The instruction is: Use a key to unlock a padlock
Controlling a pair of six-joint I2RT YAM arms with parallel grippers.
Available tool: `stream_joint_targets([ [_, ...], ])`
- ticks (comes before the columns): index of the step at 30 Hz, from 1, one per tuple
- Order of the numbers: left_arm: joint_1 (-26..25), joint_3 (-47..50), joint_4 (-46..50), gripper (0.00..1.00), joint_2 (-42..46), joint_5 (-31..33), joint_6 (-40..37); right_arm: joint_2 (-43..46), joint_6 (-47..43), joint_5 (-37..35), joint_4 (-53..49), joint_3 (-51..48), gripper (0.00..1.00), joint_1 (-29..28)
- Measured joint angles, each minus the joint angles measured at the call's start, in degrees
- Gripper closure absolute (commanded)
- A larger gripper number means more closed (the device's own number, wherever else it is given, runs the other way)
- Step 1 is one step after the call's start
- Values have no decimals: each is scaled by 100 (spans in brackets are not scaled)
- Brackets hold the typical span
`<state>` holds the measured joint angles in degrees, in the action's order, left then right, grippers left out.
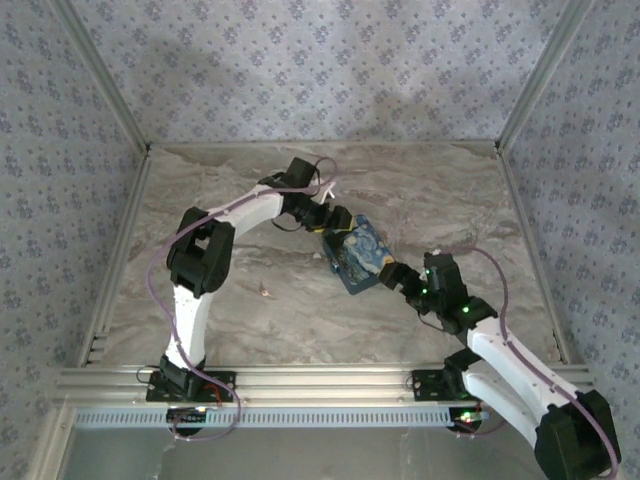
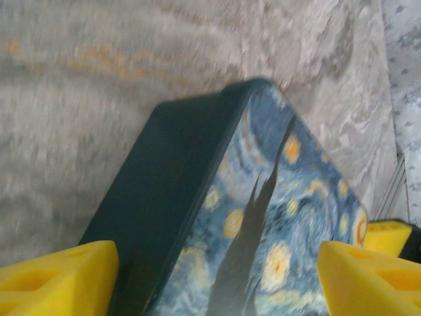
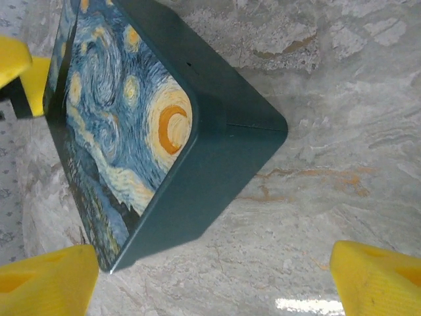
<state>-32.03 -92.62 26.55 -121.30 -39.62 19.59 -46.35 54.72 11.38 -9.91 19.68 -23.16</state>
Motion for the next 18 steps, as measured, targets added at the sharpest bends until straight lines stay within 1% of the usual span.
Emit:
stream_joint_targets([
  [5, -24, 706, -273, 22, 472, 2, 136, -710, 28, 68, 422, 127, 22, -42],
  [8, -68, 1128, -566, 22, 811, 0, 267, -1117, 20, 131, 627, 334, 28, -81],
  [18, -96, 2457, -1338, 22, 1735, 310, 710, -2286, -125, 149, 846, 1108, 31, -127],
])
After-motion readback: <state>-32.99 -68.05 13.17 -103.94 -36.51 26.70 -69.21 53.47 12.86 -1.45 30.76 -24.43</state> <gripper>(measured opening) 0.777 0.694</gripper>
